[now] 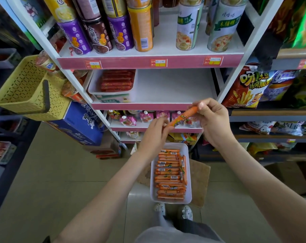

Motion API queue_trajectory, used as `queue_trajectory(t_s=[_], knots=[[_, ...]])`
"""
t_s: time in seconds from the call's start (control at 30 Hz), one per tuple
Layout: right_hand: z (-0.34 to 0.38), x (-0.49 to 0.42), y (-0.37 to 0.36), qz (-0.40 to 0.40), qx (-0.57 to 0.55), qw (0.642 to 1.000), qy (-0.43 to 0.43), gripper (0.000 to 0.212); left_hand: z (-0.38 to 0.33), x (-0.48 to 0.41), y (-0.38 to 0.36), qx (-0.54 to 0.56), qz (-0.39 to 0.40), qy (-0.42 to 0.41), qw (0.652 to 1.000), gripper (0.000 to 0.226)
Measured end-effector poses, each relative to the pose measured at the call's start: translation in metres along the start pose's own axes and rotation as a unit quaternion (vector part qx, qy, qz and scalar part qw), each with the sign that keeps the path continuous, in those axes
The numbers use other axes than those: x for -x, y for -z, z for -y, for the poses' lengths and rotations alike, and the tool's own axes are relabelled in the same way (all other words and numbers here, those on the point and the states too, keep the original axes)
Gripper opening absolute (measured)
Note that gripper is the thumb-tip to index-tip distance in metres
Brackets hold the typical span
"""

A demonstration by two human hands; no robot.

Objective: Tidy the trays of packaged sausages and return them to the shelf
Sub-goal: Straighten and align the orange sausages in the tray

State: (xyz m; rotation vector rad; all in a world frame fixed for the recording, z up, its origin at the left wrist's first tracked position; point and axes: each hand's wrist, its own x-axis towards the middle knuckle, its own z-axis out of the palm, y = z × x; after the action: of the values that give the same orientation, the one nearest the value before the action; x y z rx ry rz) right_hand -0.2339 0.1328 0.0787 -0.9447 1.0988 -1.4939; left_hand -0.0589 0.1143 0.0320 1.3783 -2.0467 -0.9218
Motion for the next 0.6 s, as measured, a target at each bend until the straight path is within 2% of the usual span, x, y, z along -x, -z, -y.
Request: queue_trajectory(t_s=[0.07,0.17,0.23,0.3,0.37,0.47,0.53,0.6], knots=[[-0.017,-0.004,0.01,-0.062,-0.058,0.995,-0.05,0.013,0.013,0.002,-0.004,0.009,0.062,0.006,0.998,0.025],[-0.053,-0.009,0.027,-0.124,-0.082,0.981,-0.128,0.017,0.037,0.009,-0.02,0.001,0.14,0.042,0.989,0.027],[-0.082,-0.008,0.033,-0.114,-0.088,0.972,-0.185,0.017,0.055,0.013,-0.037,0.019,0.145,0.08,0.986,0.024],[-0.114,-0.005,0.034,-0.067,-0.058,0.969,-0.23,0.019,0.07,0.014,-0.057,0.04,0.146,0.103,0.983,0.02],[-0.148,0.0,0.034,-0.019,-0.002,0.964,-0.265,0.033,0.081,0.015,-0.076,0.052,0.187,0.126,0.973,0.02],[-0.202,0.015,0.046,-0.036,0.07,0.95,-0.303,0.019,0.107,0.019,-0.108,0.028,0.278,0.137,0.951,0.023],[-0.236,0.021,0.062,-0.036,0.231,0.928,-0.291,0.033,0.137,0.024,-0.13,-0.027,0.315,0.133,0.939,0.026],[-0.275,0.027,0.084,0.019,0.388,0.89,-0.239,0.054,0.174,0.028,-0.156,-0.096,0.315,0.144,0.933,0.032]])
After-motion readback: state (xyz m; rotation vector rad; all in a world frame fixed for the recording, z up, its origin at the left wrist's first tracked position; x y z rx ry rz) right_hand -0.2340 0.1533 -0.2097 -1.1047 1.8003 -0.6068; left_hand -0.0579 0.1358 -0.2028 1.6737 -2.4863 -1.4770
